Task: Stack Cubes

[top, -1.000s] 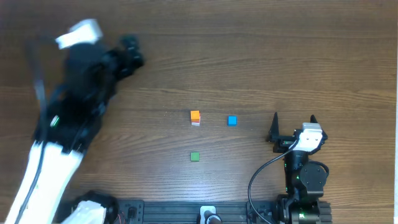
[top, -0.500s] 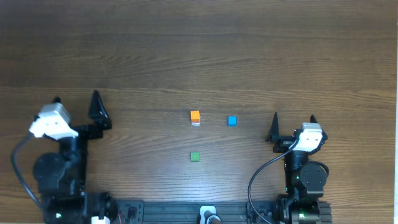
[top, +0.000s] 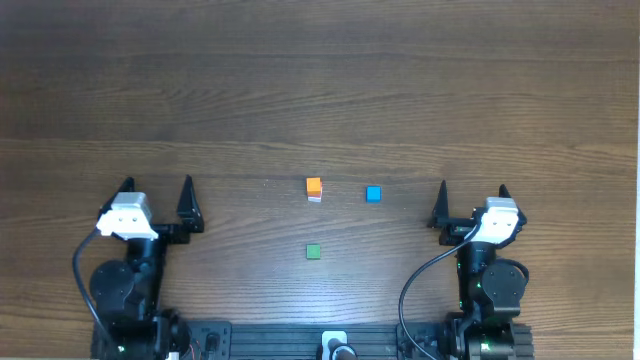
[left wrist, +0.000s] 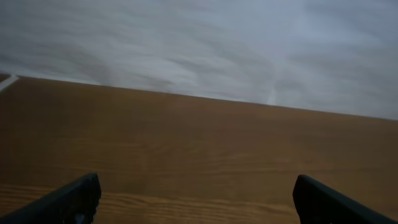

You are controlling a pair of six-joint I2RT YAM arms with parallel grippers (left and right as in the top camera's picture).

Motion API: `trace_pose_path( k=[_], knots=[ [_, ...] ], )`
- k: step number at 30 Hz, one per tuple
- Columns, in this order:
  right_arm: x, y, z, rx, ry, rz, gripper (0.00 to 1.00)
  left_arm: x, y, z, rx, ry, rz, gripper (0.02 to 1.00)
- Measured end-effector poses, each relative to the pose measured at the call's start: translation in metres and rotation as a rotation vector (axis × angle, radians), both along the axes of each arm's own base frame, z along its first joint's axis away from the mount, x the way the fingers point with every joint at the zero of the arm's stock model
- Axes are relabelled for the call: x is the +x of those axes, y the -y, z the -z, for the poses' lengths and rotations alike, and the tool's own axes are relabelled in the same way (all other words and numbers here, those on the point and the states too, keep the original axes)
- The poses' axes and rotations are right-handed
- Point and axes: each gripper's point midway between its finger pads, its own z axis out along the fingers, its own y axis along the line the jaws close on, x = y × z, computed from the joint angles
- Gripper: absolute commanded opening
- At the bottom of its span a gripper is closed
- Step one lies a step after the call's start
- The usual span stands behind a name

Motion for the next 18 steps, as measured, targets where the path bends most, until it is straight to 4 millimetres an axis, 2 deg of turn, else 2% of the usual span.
trace_pose_path(
  k=[10, 18],
  knots=[
    [0.000, 0.000, 0.000, 0.000, 0.000, 0.000, 0.993, 0.001, 0.003, 0.021, -0.002, -0.029, 0.013, 0.998],
    [0.000, 0.000, 0.000, 0.000, 0.000, 0.000, 0.991, 0.001, 0.003, 0.022, -0.002, -0.031, 0.013, 0.998]
  ],
)
